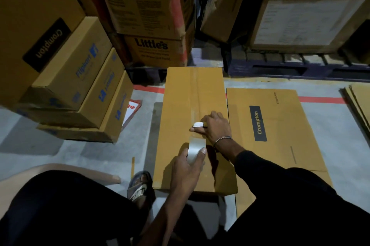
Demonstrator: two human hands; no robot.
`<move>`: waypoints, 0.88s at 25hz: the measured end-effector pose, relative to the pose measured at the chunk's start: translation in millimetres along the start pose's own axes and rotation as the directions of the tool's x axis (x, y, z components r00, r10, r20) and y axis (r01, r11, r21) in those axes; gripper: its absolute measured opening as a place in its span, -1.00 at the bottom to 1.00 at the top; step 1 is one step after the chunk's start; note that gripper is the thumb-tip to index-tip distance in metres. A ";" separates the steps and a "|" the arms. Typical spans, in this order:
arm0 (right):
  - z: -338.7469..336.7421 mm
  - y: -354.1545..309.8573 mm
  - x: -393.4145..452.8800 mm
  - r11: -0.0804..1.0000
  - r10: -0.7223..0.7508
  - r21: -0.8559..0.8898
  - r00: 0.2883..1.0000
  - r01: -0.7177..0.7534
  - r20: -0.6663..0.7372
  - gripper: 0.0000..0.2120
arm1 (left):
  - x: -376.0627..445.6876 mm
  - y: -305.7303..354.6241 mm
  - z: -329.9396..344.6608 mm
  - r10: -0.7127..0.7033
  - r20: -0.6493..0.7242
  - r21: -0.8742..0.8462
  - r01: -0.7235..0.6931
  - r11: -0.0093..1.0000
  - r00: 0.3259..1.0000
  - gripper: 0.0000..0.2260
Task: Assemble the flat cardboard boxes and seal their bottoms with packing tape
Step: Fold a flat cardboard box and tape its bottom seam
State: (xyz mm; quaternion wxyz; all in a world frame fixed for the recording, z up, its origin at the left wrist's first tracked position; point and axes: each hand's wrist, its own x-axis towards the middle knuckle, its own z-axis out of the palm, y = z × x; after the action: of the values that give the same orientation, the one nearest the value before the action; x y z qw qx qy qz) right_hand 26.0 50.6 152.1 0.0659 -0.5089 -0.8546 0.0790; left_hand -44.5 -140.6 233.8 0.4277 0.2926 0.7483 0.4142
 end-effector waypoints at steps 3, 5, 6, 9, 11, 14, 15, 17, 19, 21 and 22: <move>2.2 -2.4 0.4 1.000 0.015 -0.020 1.000 -0.015 0.015 -0.03 | -15.5 -6.9 -0.8 -0.015 -0.061 0.148 0.024 0.989 0.998 -0.44; 5.2 -0.7 0.6 1.000 0.024 -0.019 0.999 -0.023 0.029 -0.05 | -31.3 -17.8 -2.8 -0.071 -0.112 0.164 0.089 0.982 0.991 -0.51; 6.5 0.6 0.6 0.999 0.027 -0.020 0.999 -0.026 0.027 -0.08 | -40.2 -25.9 -3.5 -0.104 -0.112 0.150 0.120 0.981 0.988 -0.43; 8.7 1.8 3.9 0.999 0.028 -0.037 0.999 -0.027 0.020 -0.18 | -69.6 -48.4 -6.1 -0.167 -0.107 0.099 0.178 0.979 0.980 -0.30; 10.2 2.8 4.6 0.999 0.029 -0.039 0.999 -0.028 0.020 -0.21 | -81.7 -58.2 -8.5 -0.210 -0.140 0.040 0.218 0.975 0.968 -0.48; 9.1 4.2 4.2 0.999 0.036 -0.029 0.999 -0.035 0.037 -0.23 | -88.6 -69.3 -9.4 -0.263 -0.133 0.037 0.270 0.962 0.956 -0.54; 9.2 4.3 3.7 0.999 0.031 -0.015 0.999 -0.030 0.039 -0.23 | -89.8 -71.4 -9.8 -0.282 -0.112 0.048 0.289 0.956 0.953 -0.51; 7.6 3.4 3.1 0.999 0.031 0.018 0.999 -0.032 0.037 -0.21 | -87.5 -81.0 -9.3 -0.306 -0.055 0.111 0.310 0.944 0.951 -0.49; 7.8 4.5 2.8 0.999 0.032 0.018 0.999 -0.033 0.038 -0.19 | -82.0 -91.1 -8.8 -0.314 0.001 0.132 0.311 0.941 0.949 -0.52; 9.2 5.2 3.3 1.000 0.027 0.015 0.999 -0.027 0.042 -0.17 | -73.6 -99.6 -12.8 -0.358 0.044 0.088 0.353 0.931 0.933 -0.48; 8.7 5.3 3.2 0.999 0.027 0.022 0.999 -0.028 0.045 -0.17 | -67.8 -106.5 -13.5 -0.392 0.056 0.079 0.387 0.919 0.918 -0.43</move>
State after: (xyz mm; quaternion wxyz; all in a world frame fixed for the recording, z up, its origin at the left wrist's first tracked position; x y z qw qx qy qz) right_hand 27.3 55.4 142.7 0.0513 -0.5180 -0.8479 0.1011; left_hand -34.0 -251.1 172.0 0.5177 0.1663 0.7893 0.2851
